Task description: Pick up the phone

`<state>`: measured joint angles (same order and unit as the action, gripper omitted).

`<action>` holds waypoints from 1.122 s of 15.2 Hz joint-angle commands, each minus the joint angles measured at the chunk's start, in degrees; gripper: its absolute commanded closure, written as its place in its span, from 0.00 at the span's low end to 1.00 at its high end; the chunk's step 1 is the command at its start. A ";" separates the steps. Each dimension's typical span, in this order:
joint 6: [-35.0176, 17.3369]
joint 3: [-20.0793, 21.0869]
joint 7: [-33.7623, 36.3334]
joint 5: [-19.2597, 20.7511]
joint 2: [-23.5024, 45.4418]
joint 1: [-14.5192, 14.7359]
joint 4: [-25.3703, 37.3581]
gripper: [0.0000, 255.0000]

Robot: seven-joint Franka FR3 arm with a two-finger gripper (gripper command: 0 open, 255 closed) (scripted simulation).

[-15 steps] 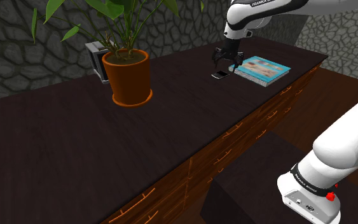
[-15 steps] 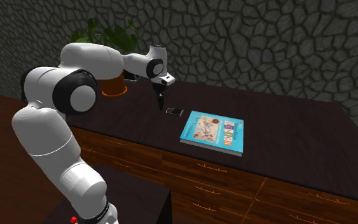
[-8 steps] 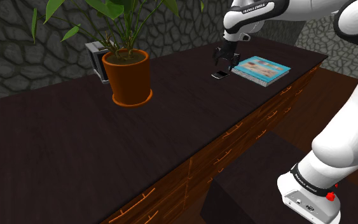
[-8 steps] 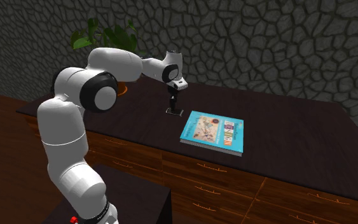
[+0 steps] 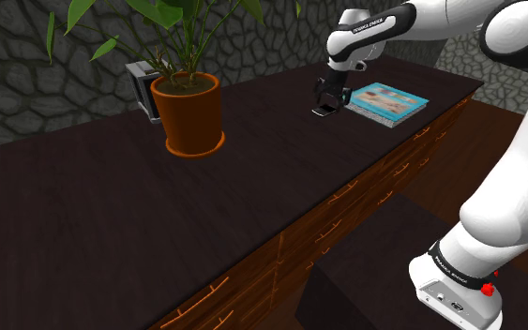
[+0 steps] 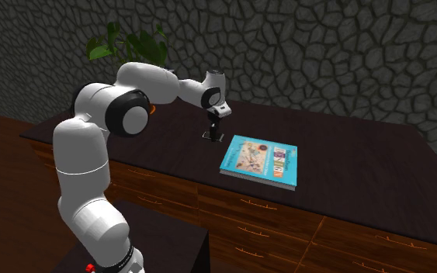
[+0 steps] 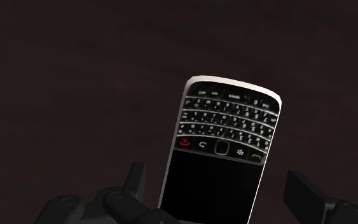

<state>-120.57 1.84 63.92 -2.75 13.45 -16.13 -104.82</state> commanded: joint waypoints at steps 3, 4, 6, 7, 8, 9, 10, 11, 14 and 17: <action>-1.19 0.01 -0.01 0.00 0.56 0.02 -0.60 1.00; -1.17 0.02 0.01 0.00 0.55 0.04 -0.59 1.00; -1.13 0.00 -0.02 0.00 0.54 0.02 -0.56 1.00; -1.12 0.01 -0.02 0.00 0.53 0.02 -0.57 1.00; -1.12 0.01 -0.02 0.00 0.53 0.02 -0.56 1.00; -1.11 0.01 -0.02 0.00 0.52 0.02 -0.56 1.00; -1.10 0.01 -0.02 0.00 0.53 0.02 -0.55 1.00; -1.10 0.01 -0.01 0.00 0.53 0.02 -0.55 1.00; 0.19 -0.03 -0.05 0.00 -0.12 -0.04 0.10 1.00; 2.29 -0.03 0.05 0.03 -0.84 -0.05 1.48 1.00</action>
<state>-118.91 1.82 63.96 -2.73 12.75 -16.16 -103.83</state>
